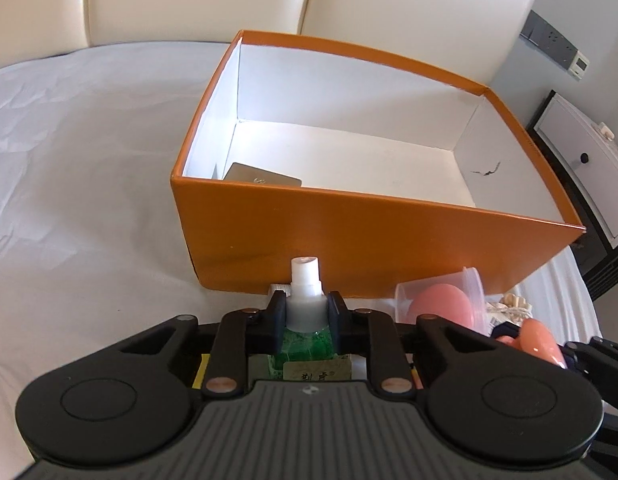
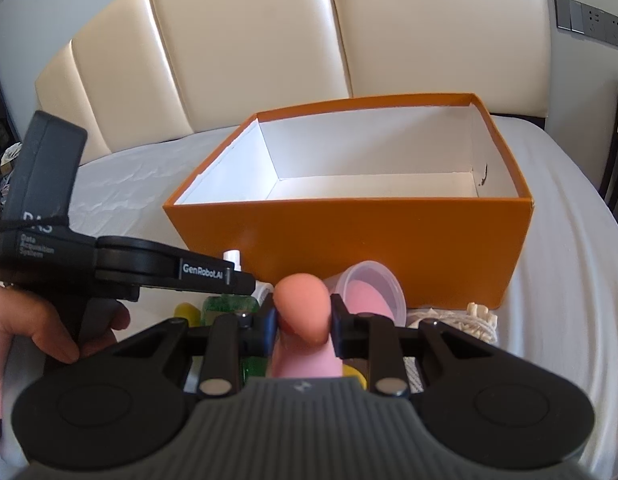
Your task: Organize rigid objects
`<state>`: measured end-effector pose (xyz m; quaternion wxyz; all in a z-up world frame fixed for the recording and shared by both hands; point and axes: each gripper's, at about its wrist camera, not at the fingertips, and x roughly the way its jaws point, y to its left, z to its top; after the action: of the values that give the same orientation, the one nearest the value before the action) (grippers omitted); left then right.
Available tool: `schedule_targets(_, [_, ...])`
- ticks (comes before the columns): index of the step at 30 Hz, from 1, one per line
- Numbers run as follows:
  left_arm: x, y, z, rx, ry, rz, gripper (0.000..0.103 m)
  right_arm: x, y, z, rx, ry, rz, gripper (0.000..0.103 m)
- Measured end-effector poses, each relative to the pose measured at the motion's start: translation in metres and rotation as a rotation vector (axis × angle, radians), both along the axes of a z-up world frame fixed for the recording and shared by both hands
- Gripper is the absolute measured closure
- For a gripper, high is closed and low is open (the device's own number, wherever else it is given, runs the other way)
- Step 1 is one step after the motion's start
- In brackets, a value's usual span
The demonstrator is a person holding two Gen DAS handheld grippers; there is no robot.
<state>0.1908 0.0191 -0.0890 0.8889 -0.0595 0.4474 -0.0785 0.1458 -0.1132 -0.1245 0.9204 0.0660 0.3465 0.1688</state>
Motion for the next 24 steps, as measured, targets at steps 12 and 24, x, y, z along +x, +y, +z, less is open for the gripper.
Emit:
schedule_targets(12, [-0.056,-0.005,0.037,0.014,-0.13,-0.036,0.08,-0.02,0.0,0.022,-0.012,-0.041,-0.001,0.078])
schedule_targets(24, [-0.056,0.004,0.12,-0.002,-0.315,-0.089,0.08,-0.009,-0.009,0.086,0.044,-0.156,0.025,0.078])
